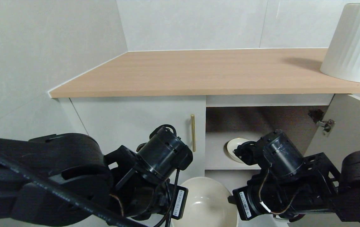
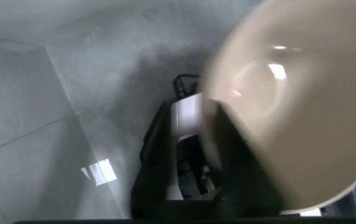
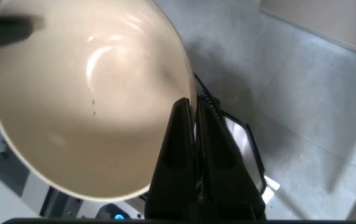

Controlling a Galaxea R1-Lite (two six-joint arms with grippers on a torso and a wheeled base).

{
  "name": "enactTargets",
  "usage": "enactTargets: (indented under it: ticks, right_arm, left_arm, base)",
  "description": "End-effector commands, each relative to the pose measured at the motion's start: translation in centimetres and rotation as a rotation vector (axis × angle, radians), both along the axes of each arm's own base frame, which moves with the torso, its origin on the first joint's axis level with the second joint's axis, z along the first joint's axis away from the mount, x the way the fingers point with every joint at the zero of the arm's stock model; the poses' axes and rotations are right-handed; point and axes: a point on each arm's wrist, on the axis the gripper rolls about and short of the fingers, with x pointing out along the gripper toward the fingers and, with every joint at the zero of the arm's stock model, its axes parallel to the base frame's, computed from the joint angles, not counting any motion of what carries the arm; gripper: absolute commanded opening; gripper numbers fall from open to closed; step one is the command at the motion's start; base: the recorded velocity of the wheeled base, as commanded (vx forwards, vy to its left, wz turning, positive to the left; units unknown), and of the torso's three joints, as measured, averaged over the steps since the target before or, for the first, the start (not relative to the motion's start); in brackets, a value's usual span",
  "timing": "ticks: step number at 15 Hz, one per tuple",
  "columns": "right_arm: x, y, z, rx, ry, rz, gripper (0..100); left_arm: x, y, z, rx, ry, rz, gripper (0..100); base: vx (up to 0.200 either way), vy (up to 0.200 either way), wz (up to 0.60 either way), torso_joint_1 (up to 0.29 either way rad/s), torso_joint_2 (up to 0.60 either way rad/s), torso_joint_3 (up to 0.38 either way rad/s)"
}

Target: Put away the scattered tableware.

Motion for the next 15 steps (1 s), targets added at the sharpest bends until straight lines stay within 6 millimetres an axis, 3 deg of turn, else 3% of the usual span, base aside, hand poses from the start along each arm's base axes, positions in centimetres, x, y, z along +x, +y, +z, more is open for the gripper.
enactTargets:
  ticks: [1, 10, 12, 15]
  right_arm:
    - [0.1, 0.1, -0.2, -0.002, 0.004, 0.001, 0]
    - [0.3, -0.2, -0.8, -0.059, -0.015, -0.045, 0]
    - [1.4, -1.6, -1.1, -0.123, -0.053, -0.113, 0]
    - [4.9, -4.3, -2.1, -0.192, -0.069, -0.273, 0]
  left_arm:
    - [0.0, 0.0, 0.0, -0.002, 0.000, -0.001, 100]
    - [0.0, 0.1, 0.4, -0.015, -0.010, 0.005, 100]
    - [0.0, 0.2, 0.6, -0.020, -0.014, 0.007, 100]
    - [0.0, 0.2, 0.7, -0.034, -0.010, 0.025, 100]
  base:
    - [0.000, 0.000, 0.00, 0.000, 0.00, 0.000]
    - [0.000, 0.000, 0.00, 0.000, 0.00, 0.000]
    - [0.000, 0.000, 0.00, 0.000, 0.00, 0.000]
    - [0.000, 0.000, 0.00, 0.000, 0.00, 0.000]
